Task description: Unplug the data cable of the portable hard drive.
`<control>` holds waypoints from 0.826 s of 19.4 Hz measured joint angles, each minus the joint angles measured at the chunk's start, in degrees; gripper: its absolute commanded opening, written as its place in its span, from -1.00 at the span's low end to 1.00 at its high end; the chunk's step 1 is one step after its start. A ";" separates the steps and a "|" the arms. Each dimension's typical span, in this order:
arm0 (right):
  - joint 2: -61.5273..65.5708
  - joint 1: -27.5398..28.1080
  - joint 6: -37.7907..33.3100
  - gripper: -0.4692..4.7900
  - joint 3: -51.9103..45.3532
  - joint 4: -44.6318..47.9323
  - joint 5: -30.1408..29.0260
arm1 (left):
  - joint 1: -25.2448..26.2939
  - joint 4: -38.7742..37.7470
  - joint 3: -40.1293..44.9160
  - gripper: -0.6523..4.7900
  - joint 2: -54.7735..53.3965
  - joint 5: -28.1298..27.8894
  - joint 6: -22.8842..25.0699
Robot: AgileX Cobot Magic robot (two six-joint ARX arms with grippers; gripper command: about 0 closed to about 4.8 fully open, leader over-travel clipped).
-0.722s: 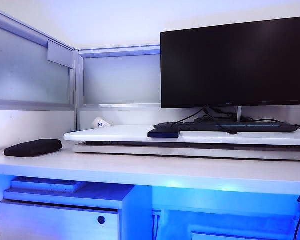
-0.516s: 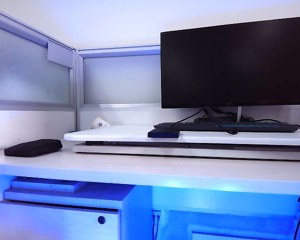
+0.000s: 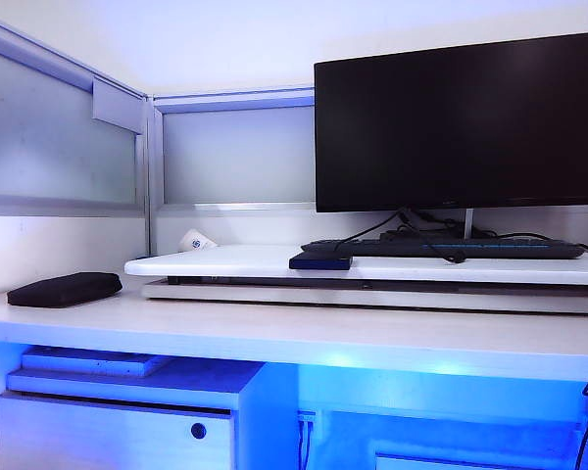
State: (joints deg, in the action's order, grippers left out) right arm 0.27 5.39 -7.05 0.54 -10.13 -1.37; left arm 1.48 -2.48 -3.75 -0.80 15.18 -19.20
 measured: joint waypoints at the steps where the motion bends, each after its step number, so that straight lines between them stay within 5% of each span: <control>1: 0.00 0.00 0.00 -0.84 0.00 0.07 0.00 | 0.00 1.53 -0.70 -0.75 0.02 0.76 -1.25; 7: 0.00 0.00 -0.48 -0.32 0.00 6.29 -1.38 | 0.00 4.92 -3.34 0.53 0.00 6.43 -19.19; 15: 0.00 0.00 -6.08 0.11 0.04 9.92 -2.71 | -0.02 14.56 -13.18 0.73 -8.20 7.72 -31.93; 16: 0.00 0.00 -6.78 0.11 0.04 10.32 -2.78 | -0.04 17.05 -14.36 0.98 -11.87 7.80 -32.15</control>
State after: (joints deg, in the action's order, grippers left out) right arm 0.27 5.39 -13.82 0.58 0.19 -4.14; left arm 1.43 14.57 -18.11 -12.67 22.98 -51.35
